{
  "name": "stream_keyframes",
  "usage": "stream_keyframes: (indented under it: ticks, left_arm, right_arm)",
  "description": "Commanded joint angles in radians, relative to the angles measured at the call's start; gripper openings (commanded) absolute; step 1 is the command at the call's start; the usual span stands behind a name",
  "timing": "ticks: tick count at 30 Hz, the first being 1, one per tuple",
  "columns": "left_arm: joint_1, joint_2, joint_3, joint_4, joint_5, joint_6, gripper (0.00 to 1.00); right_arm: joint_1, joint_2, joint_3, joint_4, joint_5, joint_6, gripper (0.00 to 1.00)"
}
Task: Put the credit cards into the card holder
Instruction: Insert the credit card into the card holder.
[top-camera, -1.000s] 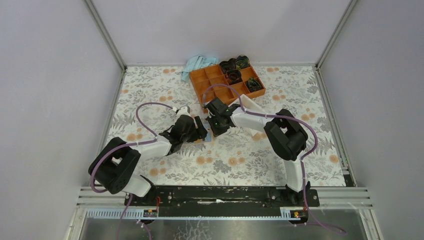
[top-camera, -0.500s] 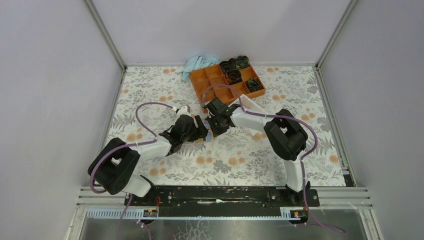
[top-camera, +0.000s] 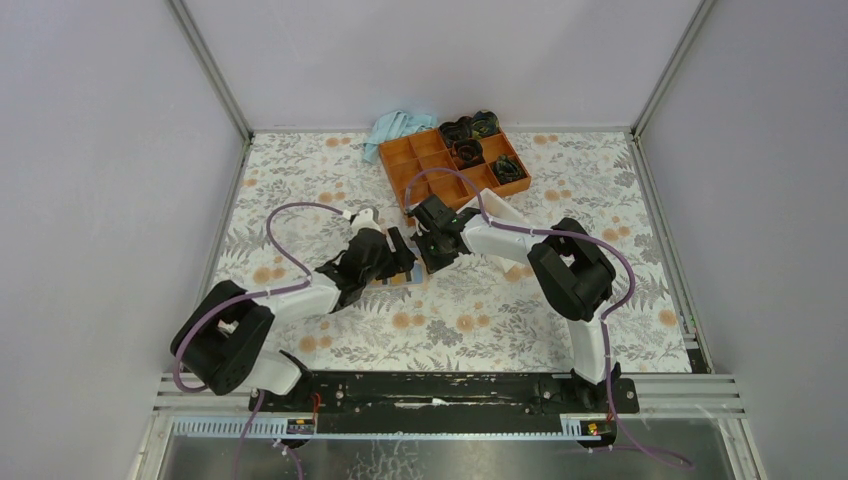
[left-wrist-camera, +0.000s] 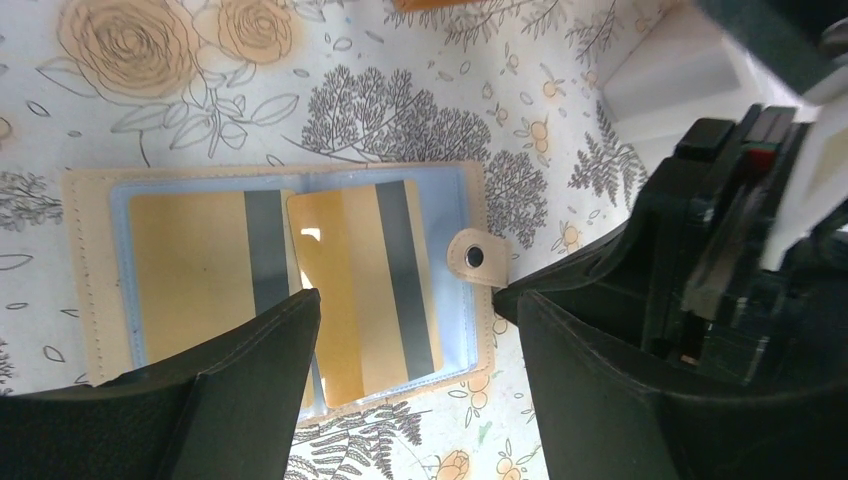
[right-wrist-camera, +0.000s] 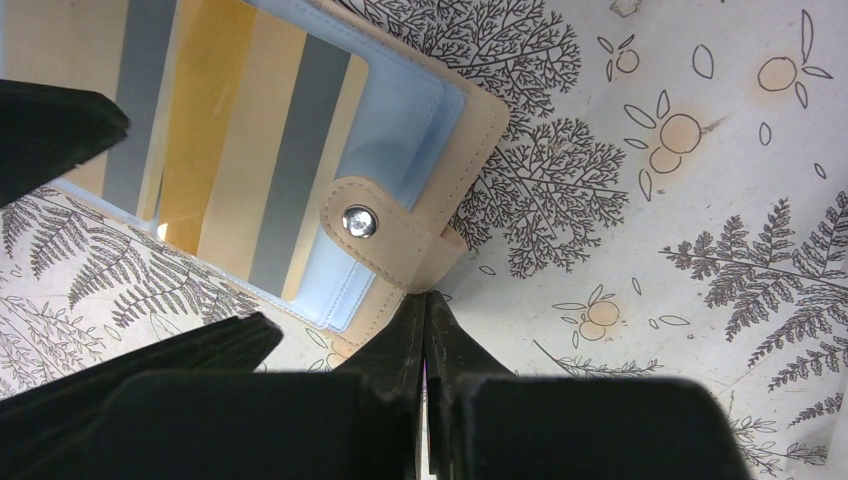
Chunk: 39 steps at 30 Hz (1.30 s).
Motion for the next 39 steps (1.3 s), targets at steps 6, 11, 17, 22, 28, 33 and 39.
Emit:
stream_keyframes:
  ticks: [6,11,17,22,28,33,39]
  left_arm:
    - [-0.003,-0.012,0.025,-0.012,-0.057,0.039,0.8]
    - [-0.003,0.012,0.024,-0.003,-0.061,0.039,0.8]
    - [-0.003,0.044,0.032,0.003,-0.063,0.041,0.8]
    - [-0.003,0.061,0.028,0.012,-0.066,0.04,0.8]
    - [-0.004,0.08,0.022,0.041,-0.048,0.034,0.8]
    - [-0.003,0.084,0.014,0.066,-0.033,0.027,0.8]
    - [-0.003,0.09,0.018,0.083,-0.016,0.022,0.8]
  right_arm:
    - [0.016,0.021,-0.005,-0.02,-0.011,-0.017,0.0]
    - [0.016,0.02,-0.004,-0.02,-0.012,-0.019,0.0]
    - [0.016,0.023,-0.003,-0.022,-0.013,-0.02,0.0]
    - [0.016,0.027,-0.005,-0.02,-0.015,-0.019,0.0]
    - [0.016,0.027,-0.008,-0.019,-0.014,-0.019,0.0]
    - [0.016,0.028,-0.008,-0.017,-0.016,-0.018,0.0]
    - [0.016,0.029,-0.007,-0.017,-0.019,-0.016,0.0]
